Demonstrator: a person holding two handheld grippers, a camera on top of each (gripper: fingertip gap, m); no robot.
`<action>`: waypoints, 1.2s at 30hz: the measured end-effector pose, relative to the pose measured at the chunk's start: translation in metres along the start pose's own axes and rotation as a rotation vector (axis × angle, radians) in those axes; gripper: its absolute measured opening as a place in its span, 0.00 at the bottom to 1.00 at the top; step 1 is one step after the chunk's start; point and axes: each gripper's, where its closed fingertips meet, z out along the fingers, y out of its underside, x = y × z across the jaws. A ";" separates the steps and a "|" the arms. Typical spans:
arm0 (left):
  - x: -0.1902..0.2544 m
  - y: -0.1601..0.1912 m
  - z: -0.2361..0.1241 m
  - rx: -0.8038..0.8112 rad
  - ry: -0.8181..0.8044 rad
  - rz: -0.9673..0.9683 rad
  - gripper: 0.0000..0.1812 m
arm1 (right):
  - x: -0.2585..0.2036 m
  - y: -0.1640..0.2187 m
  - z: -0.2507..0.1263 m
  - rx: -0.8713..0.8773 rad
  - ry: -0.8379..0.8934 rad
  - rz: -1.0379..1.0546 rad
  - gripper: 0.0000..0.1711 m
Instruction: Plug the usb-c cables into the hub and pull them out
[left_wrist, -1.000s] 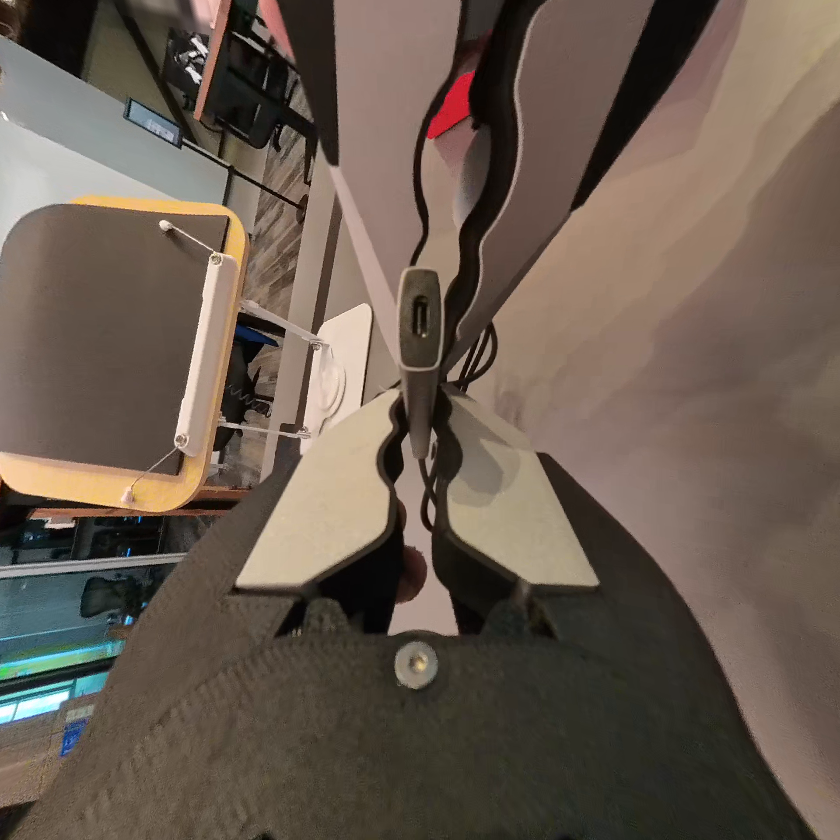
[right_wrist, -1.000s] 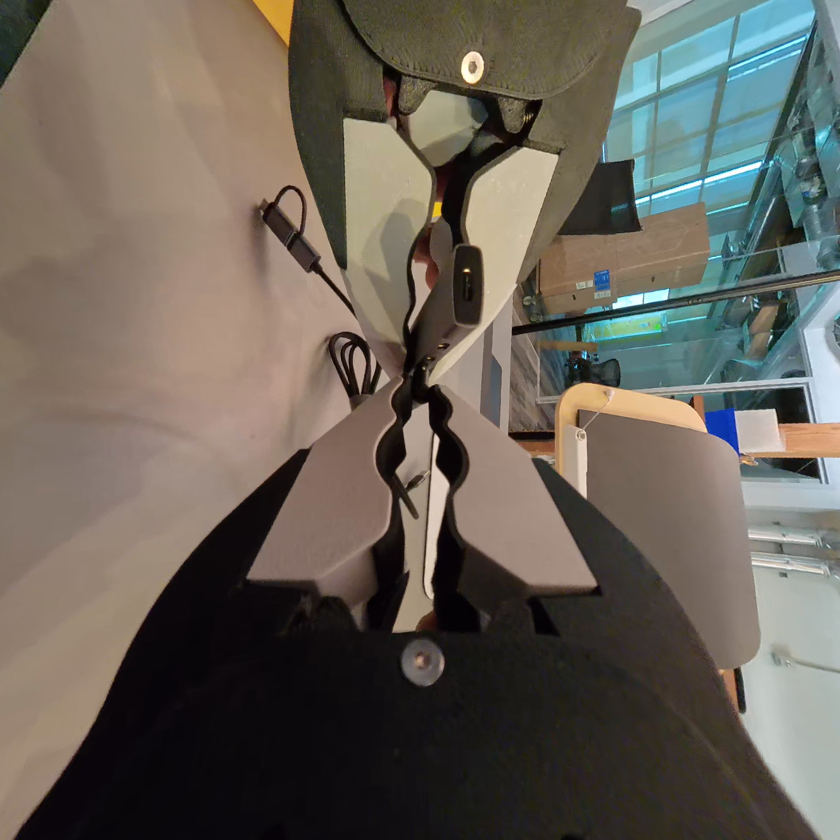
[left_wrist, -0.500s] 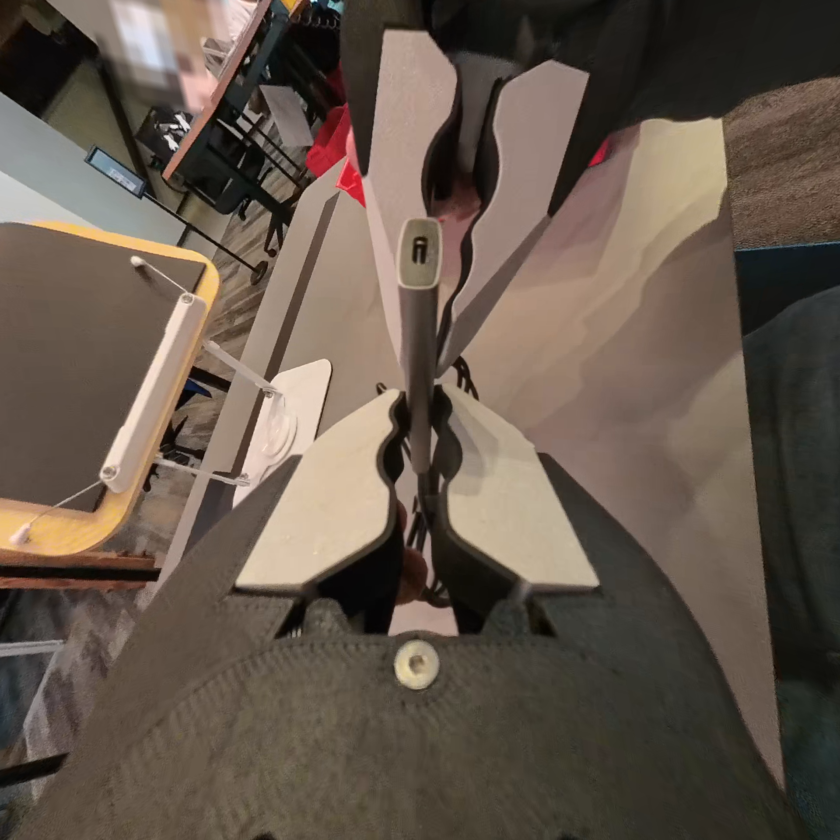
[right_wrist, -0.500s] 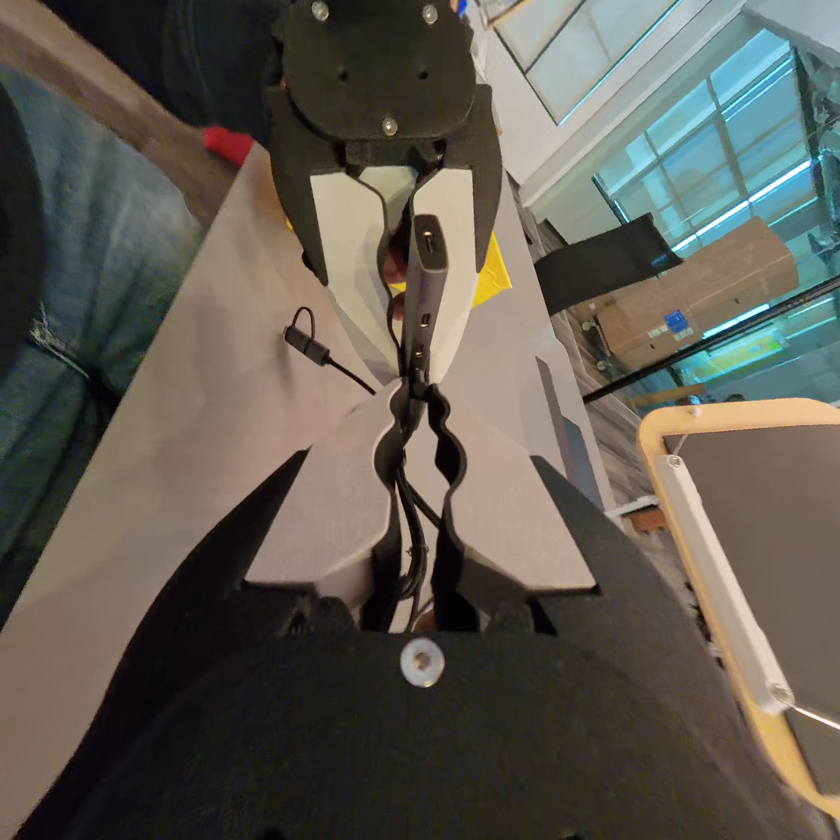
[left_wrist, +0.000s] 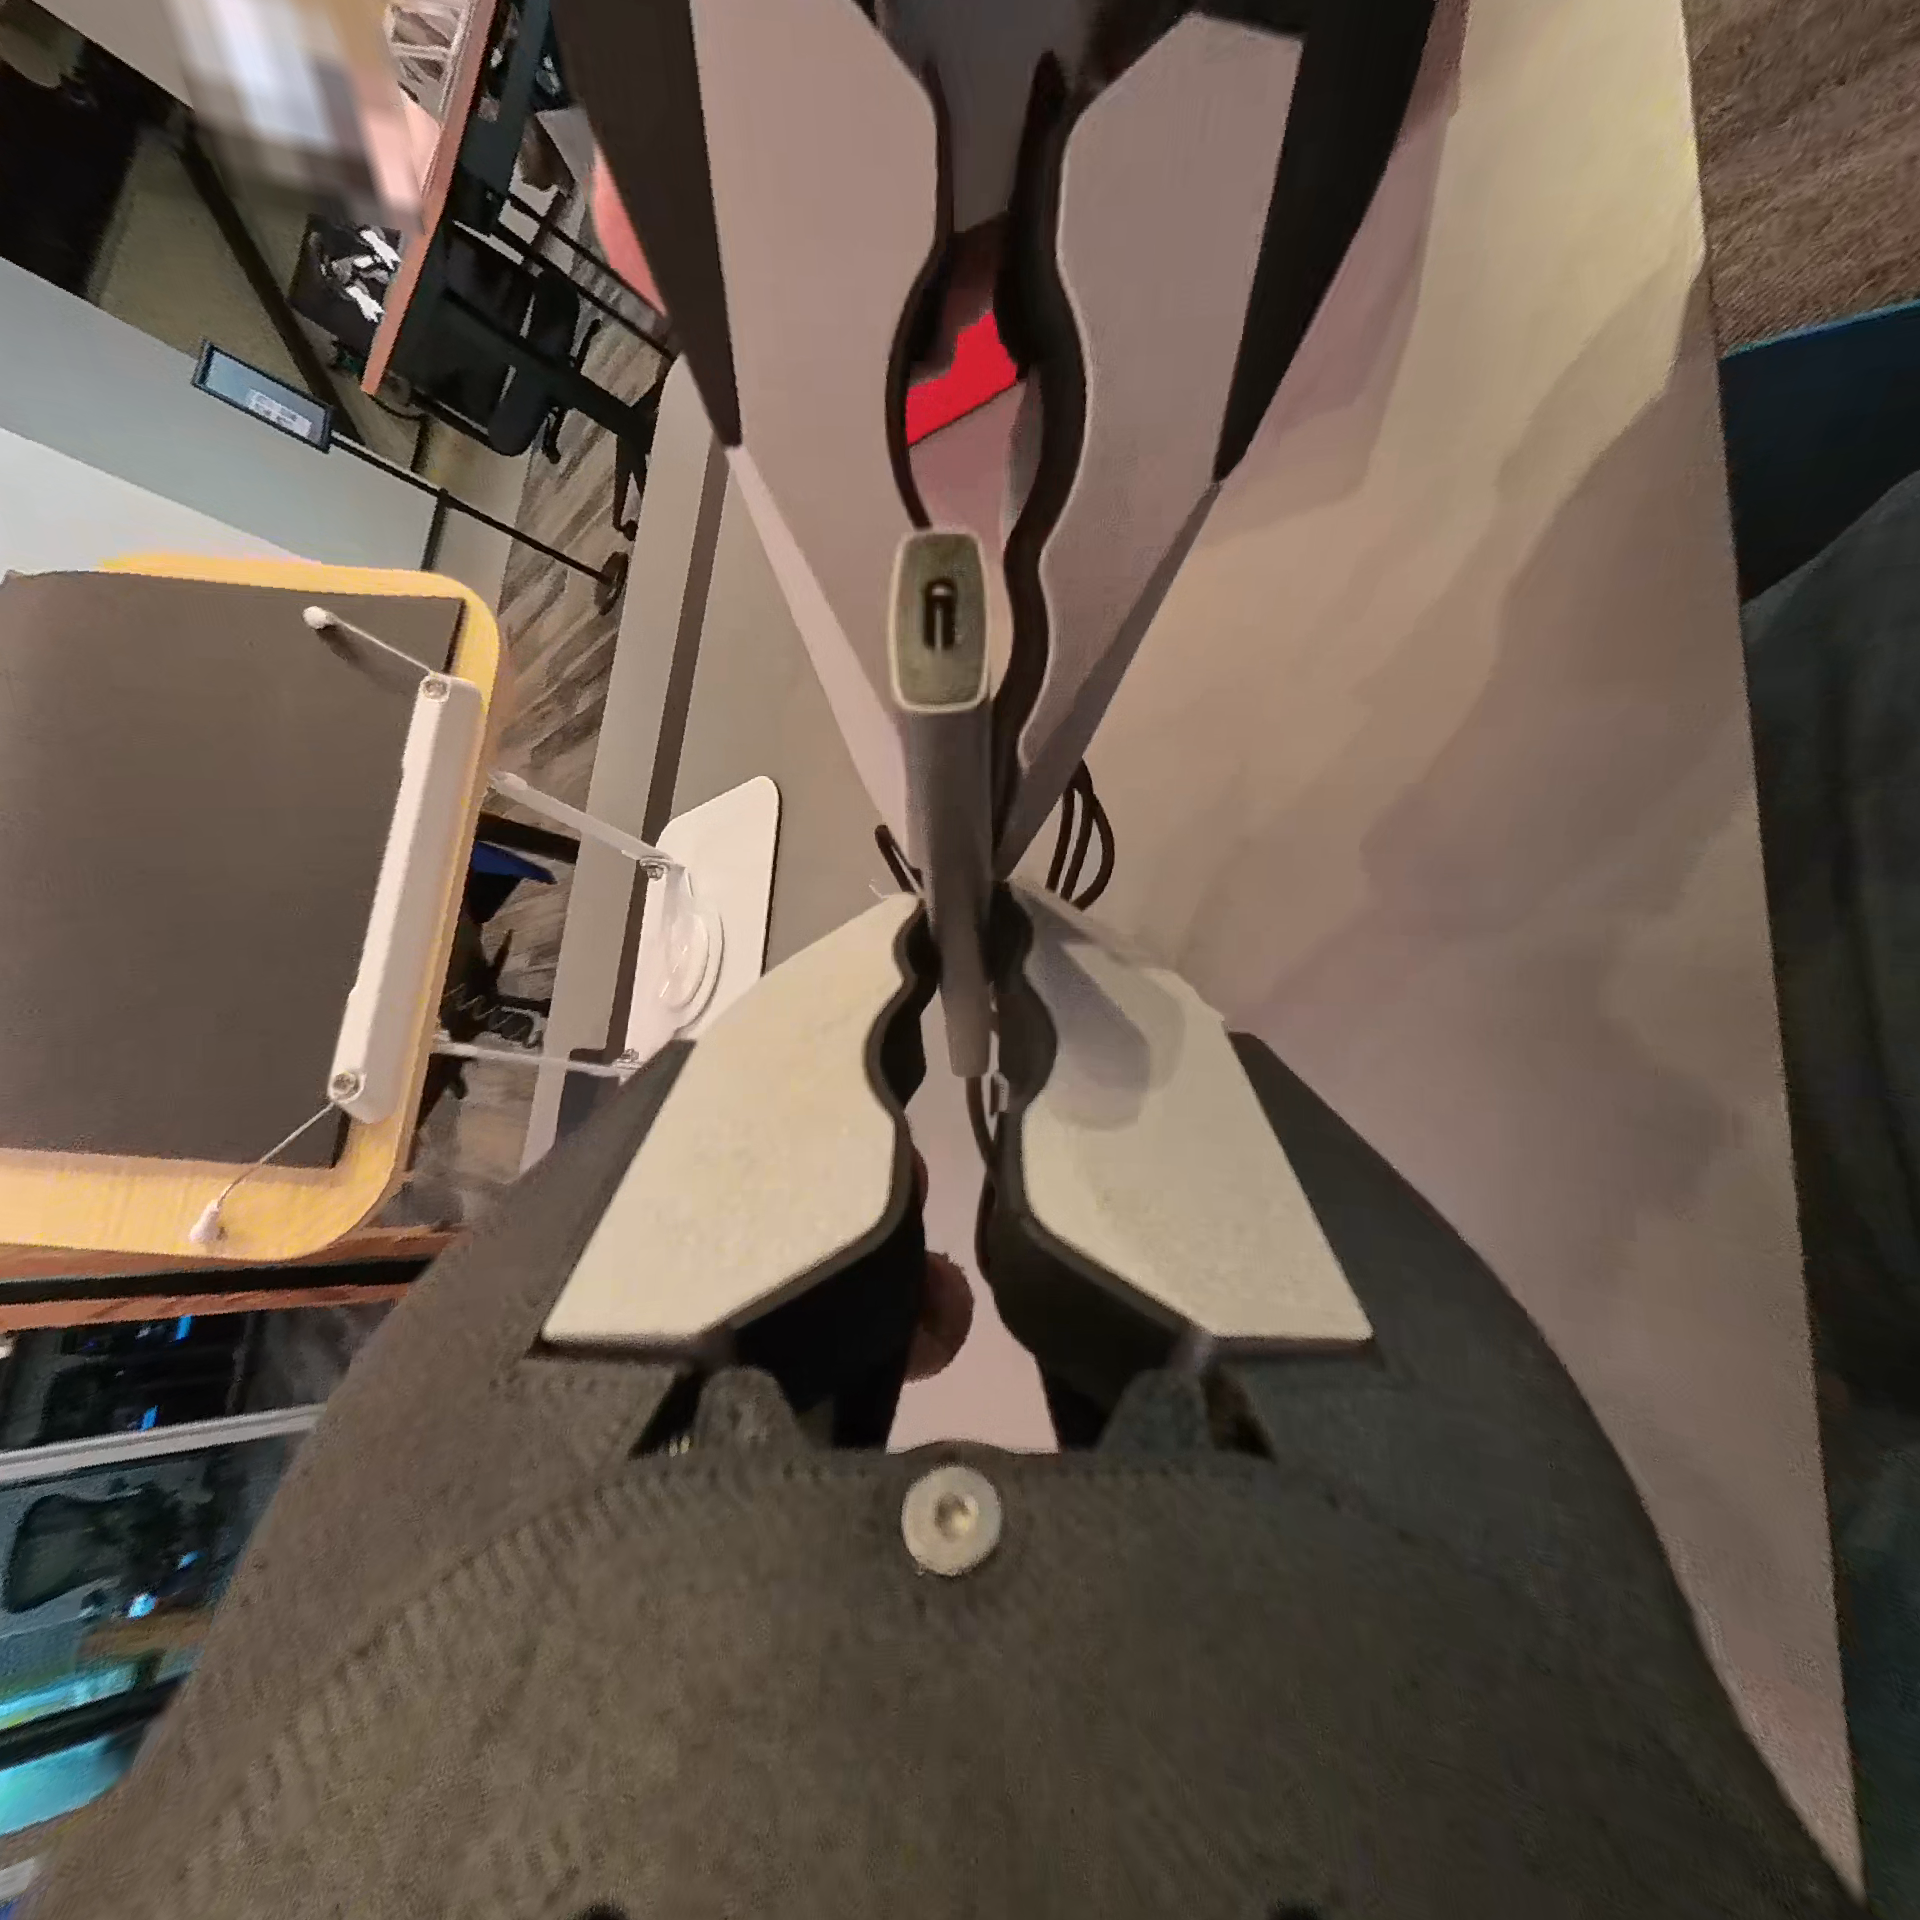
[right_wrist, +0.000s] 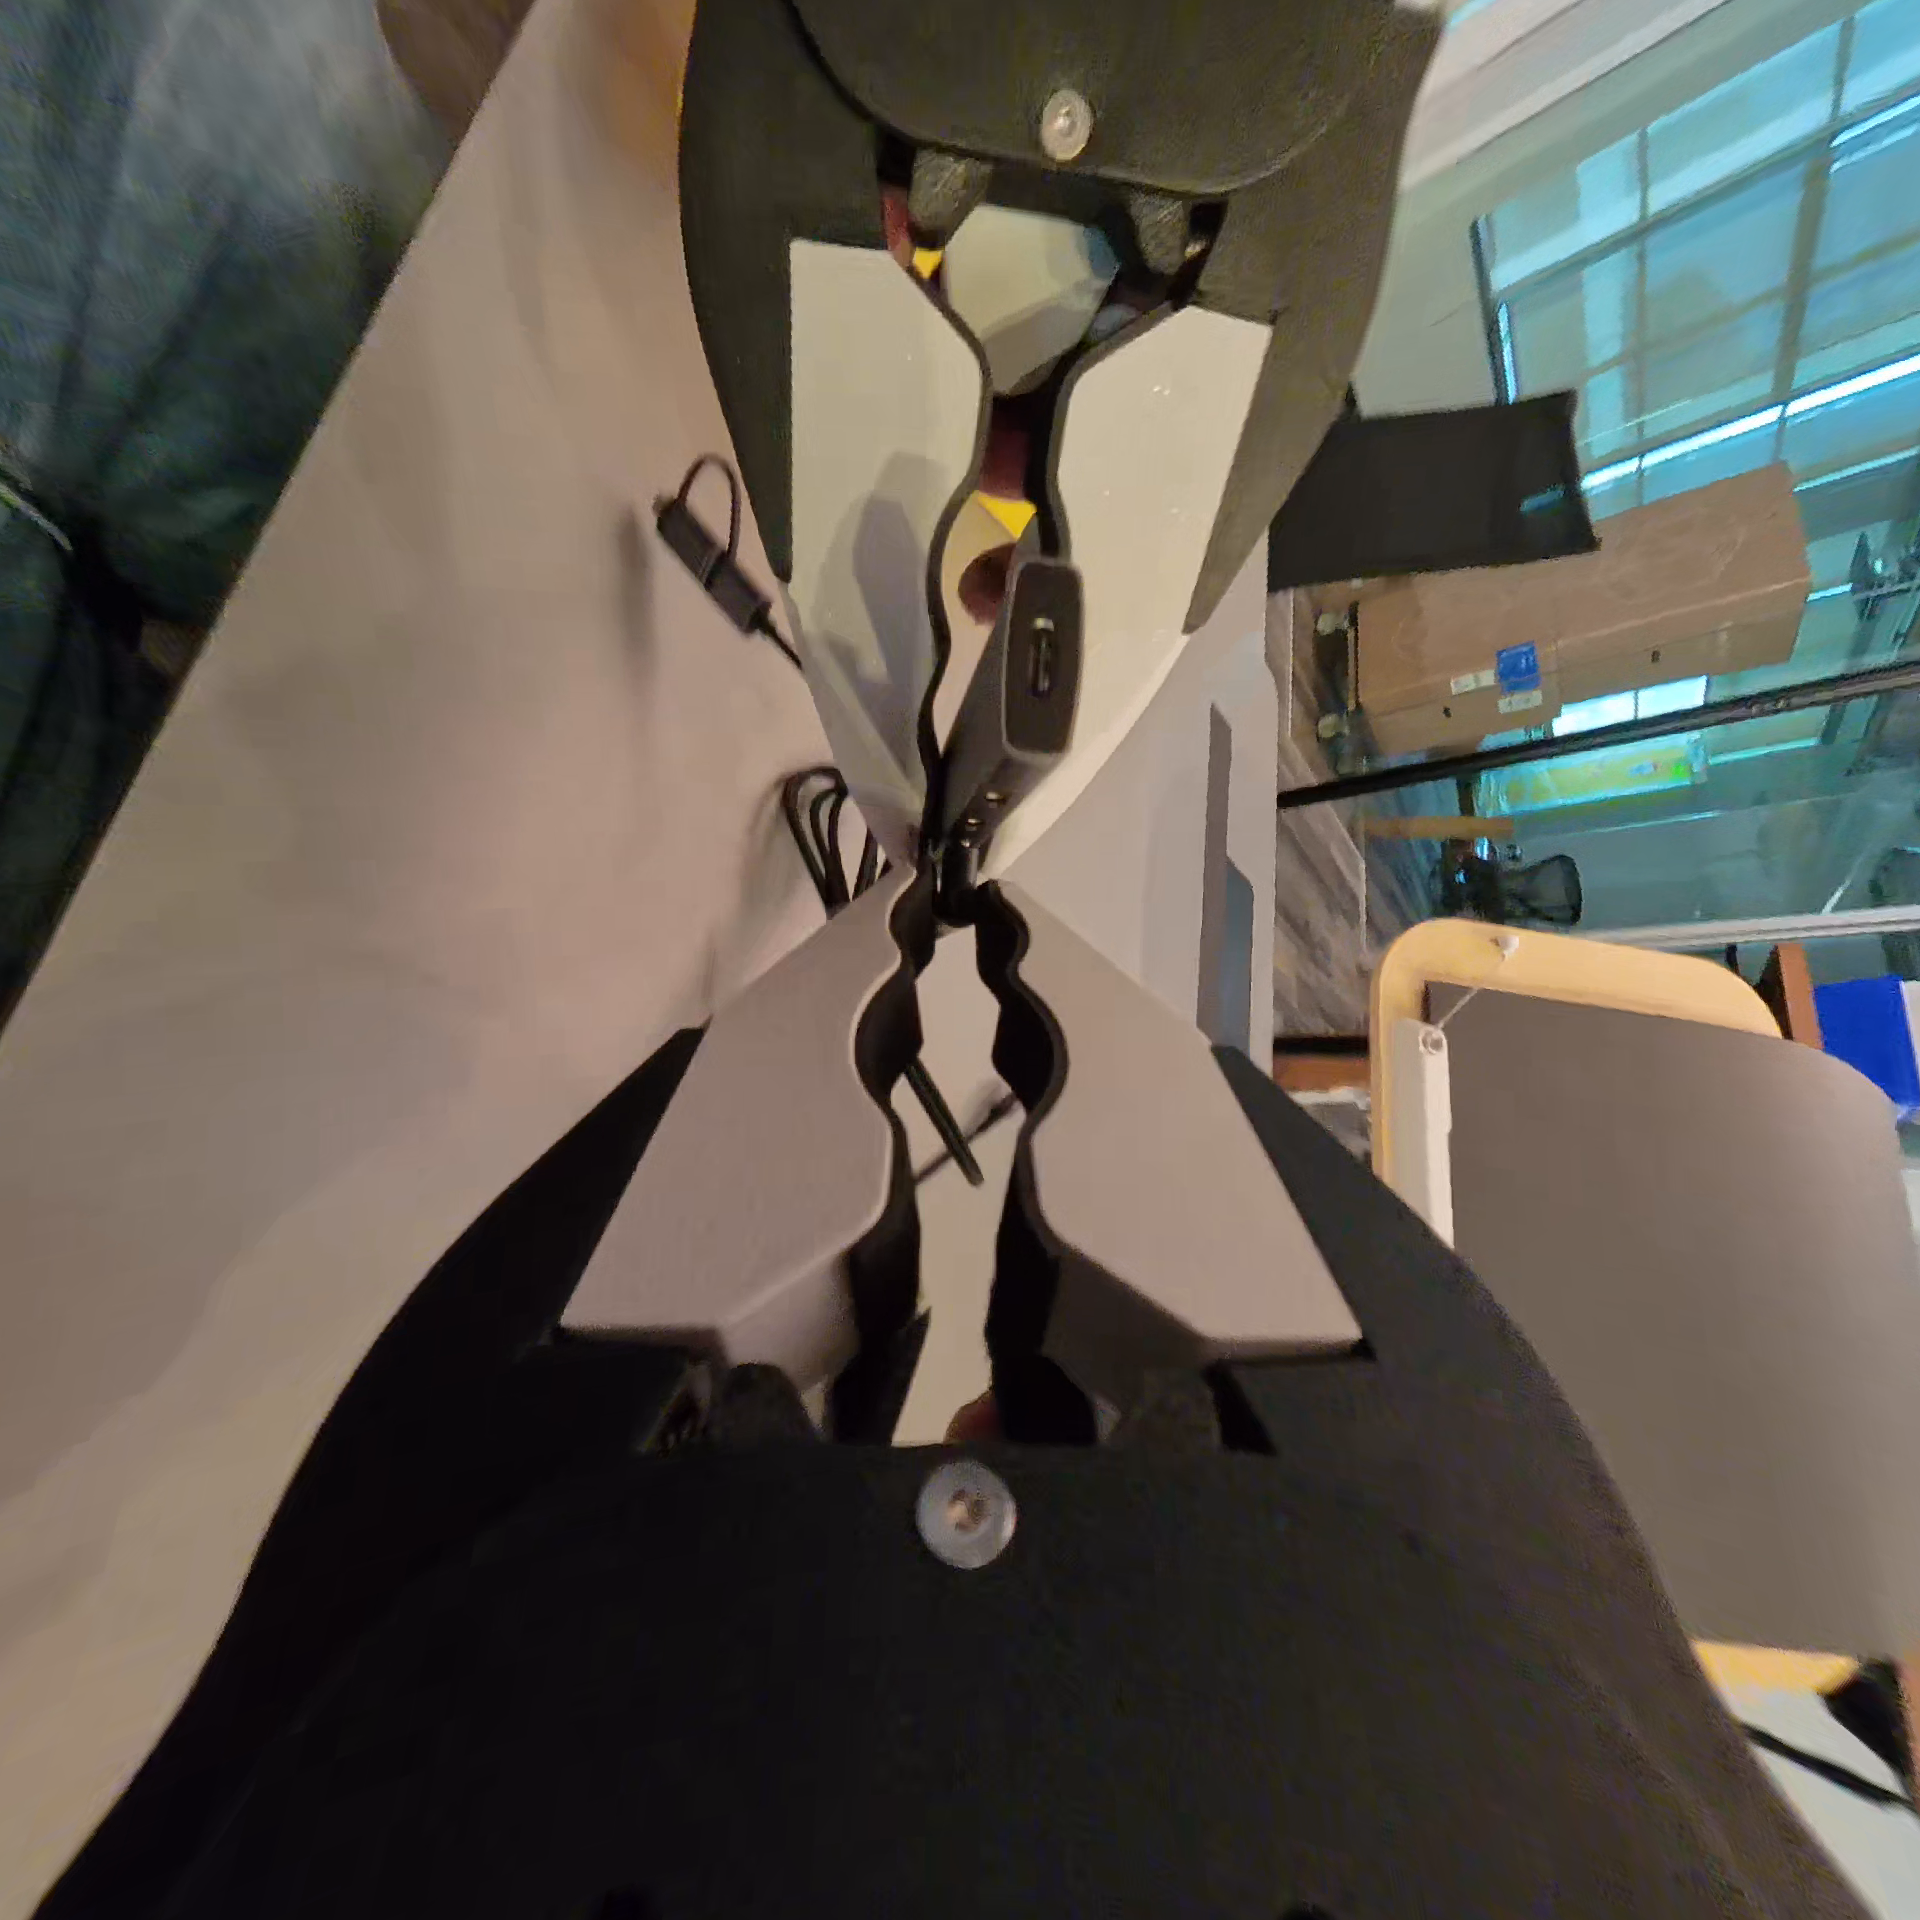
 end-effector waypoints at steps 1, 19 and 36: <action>0.000 0.001 0.001 -0.017 -0.012 0.012 0.05 | -0.001 0.003 0.001 -0.039 -0.002 -0.025 0.03; 0.009 -0.010 -0.003 0.140 0.094 -0.212 0.05 | -0.008 -0.001 -0.009 0.094 -0.060 0.127 0.03; 0.002 -0.017 -0.012 0.083 0.018 -0.096 0.05 | 0.003 -0.013 -0.015 -0.049 0.068 0.032 0.04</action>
